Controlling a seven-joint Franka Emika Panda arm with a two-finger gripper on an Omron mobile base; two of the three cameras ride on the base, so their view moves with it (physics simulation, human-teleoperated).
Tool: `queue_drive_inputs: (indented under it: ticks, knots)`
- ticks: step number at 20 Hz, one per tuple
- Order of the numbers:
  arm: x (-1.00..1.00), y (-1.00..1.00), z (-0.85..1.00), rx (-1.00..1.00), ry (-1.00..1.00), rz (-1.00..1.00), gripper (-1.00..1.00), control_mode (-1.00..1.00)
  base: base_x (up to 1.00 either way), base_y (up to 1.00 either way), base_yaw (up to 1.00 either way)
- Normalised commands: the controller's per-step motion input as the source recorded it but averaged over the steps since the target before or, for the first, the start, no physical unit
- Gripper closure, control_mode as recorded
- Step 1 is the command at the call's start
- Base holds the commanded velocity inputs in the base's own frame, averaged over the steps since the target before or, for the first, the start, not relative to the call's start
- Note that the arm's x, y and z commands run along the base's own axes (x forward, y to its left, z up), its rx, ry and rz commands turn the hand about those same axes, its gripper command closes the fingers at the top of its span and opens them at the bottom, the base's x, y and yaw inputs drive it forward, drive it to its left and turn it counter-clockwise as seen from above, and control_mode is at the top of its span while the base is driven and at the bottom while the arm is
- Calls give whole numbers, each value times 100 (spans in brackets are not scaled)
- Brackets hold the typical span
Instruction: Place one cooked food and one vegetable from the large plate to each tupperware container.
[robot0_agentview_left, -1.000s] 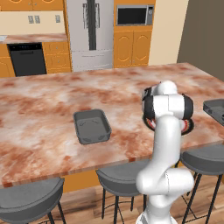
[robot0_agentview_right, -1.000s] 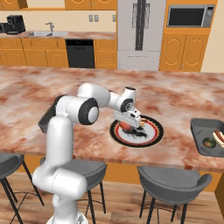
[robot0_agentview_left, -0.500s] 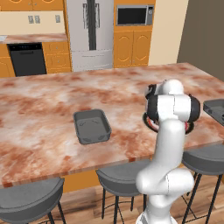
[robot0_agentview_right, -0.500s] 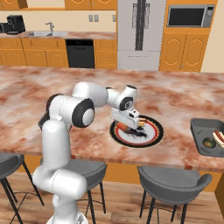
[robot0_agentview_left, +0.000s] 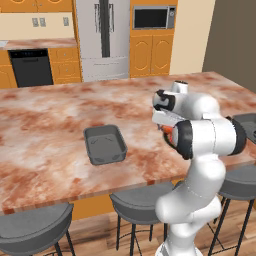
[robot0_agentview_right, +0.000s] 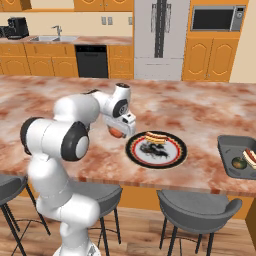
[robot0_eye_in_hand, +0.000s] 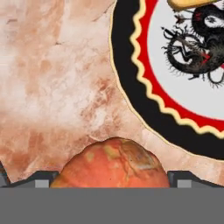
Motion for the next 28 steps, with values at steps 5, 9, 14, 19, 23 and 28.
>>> queue_drive_inputs:
  ticks: [5,9,14,19,23,28]
  knots:
    - [-1,100,29,0,-14,9,100,-100,0,0,0]
    - [21,100,0,0,-2,24,100,-100,0,0,0]
    - [34,100,7,-2,-3,22,100,-100,0,0,0]
    - [38,100,0,-14,-1,4,100,-100,0,0,0]
    - [42,94,-3,-13,-1,0,100,-100,0,0,0]
    - [31,58,-29,-1,0,0,100,-100,0,0,0]
